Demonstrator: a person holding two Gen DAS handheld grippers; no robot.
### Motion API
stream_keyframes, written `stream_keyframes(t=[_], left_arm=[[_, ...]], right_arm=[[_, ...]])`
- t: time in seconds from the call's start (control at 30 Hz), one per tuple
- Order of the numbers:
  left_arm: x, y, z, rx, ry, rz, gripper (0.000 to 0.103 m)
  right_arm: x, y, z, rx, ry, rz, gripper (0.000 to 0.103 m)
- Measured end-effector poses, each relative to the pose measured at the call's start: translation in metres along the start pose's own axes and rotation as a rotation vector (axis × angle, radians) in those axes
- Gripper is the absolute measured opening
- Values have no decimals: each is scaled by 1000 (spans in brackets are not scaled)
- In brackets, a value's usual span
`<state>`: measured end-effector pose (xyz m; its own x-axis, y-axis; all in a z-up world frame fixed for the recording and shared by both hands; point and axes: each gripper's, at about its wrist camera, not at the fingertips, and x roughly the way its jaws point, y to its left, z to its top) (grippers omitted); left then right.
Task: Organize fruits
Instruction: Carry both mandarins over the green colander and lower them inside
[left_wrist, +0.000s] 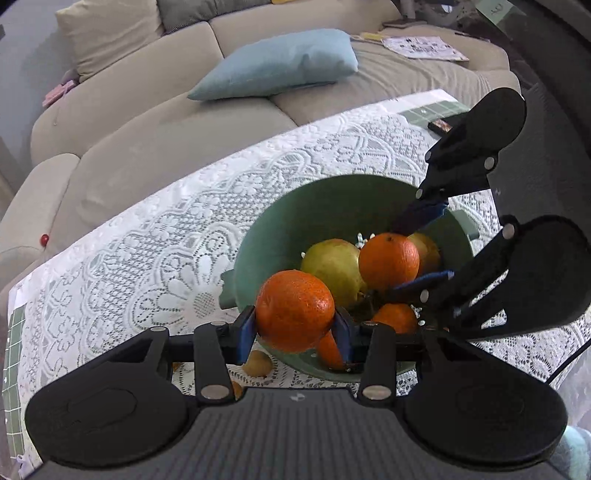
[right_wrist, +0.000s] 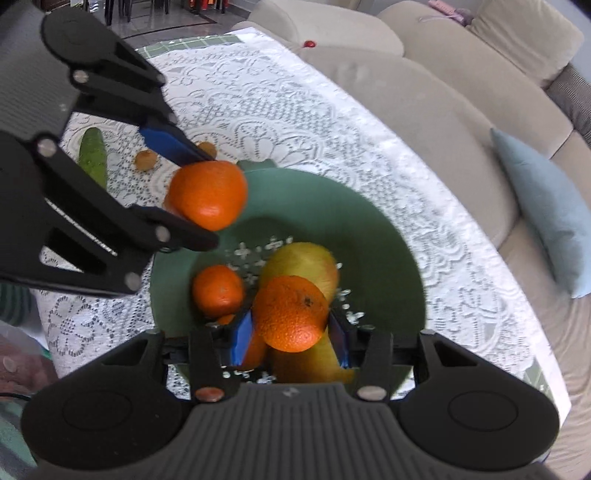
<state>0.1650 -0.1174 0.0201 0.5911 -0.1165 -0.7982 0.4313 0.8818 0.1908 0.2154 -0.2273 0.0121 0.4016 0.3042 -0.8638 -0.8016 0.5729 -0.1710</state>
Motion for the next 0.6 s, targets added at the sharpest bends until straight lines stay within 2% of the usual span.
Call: stream_keyframes(t=[0.33, 0.6], left_arm=[[24, -7, 1, 125, 29, -22, 49], [49, -3, 3, 199, 98, -33, 49]], right_arm=[[19, 7, 1, -25, 35, 31, 42], [21, 8, 2, -40, 43, 39, 43]])
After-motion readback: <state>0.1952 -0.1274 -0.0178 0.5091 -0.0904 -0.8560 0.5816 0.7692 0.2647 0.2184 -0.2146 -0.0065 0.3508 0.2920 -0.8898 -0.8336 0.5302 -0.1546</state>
